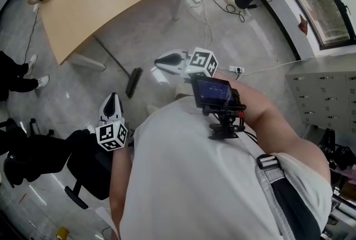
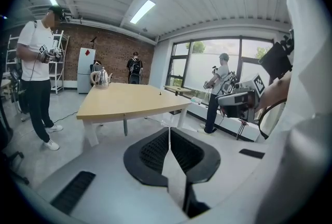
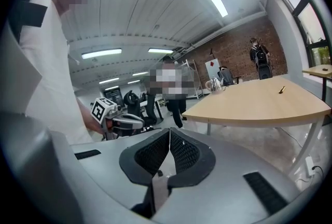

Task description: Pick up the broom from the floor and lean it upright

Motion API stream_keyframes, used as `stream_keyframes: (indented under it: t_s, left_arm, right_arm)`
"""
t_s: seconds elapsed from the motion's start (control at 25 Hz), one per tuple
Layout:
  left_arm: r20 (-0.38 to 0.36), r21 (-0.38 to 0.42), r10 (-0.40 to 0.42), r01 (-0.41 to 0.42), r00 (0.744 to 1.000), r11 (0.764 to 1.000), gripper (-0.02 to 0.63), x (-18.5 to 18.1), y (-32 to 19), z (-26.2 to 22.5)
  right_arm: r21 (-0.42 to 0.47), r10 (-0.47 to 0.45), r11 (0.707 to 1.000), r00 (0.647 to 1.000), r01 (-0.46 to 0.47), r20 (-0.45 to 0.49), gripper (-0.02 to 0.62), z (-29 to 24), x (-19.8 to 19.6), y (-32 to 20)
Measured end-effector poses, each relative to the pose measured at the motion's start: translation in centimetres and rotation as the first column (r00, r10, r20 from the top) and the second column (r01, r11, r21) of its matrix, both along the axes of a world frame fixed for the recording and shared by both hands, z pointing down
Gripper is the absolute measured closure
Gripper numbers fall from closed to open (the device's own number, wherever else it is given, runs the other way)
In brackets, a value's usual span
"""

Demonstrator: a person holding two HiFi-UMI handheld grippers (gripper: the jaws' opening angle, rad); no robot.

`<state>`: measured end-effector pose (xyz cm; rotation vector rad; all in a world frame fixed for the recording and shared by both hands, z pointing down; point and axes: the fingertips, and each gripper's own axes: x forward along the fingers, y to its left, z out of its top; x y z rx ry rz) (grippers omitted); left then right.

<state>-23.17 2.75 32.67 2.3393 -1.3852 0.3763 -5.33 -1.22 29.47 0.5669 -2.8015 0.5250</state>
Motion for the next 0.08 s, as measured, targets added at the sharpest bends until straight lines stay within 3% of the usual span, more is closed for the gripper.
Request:
stream_keyframes:
  t_s: [0.08]
  left_arm:
    - [0.000, 0.000, 0.001, -0.001, 1.000, 1.000, 0.589, -0.25, 0.03, -0.05]
  right_arm:
    - [0.000, 0.006, 1.000, 1.000, -0.006, -0.005, 0.578, -0.37, -0.29, -0.02]
